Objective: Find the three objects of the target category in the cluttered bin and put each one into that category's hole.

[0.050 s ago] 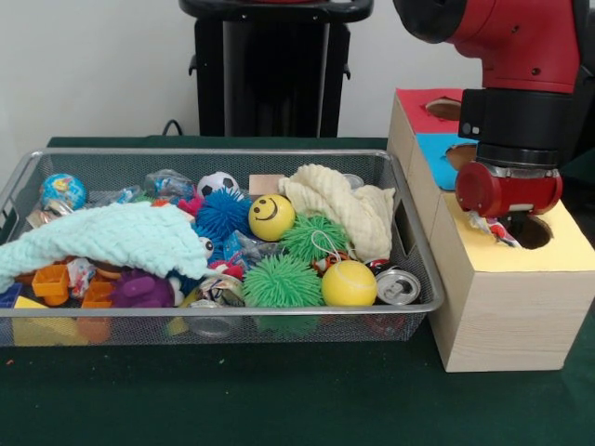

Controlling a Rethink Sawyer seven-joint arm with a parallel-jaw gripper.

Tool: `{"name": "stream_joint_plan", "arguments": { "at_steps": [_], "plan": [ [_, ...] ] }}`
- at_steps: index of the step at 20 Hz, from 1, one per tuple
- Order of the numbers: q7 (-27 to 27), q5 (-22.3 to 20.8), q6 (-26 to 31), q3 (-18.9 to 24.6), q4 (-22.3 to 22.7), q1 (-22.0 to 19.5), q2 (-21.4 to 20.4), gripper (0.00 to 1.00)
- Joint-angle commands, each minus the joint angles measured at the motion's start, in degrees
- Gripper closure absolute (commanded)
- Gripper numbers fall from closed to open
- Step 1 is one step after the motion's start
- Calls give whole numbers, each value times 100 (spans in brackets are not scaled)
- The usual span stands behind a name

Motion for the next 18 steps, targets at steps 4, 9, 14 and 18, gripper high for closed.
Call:
{"name": "stream_joint_plan", "arguments": {
  "at_steps": [4,9,14,18],
  "plan": [
    [590,-312,3,-42,601,-89,684,100],
    [562,-259,197,-45,587,-89,688,0],
    [641,-262,-14,-124,582,-41,667,0],
    [710,-34,241,-25,681,-165,512,0]
  ]
}}
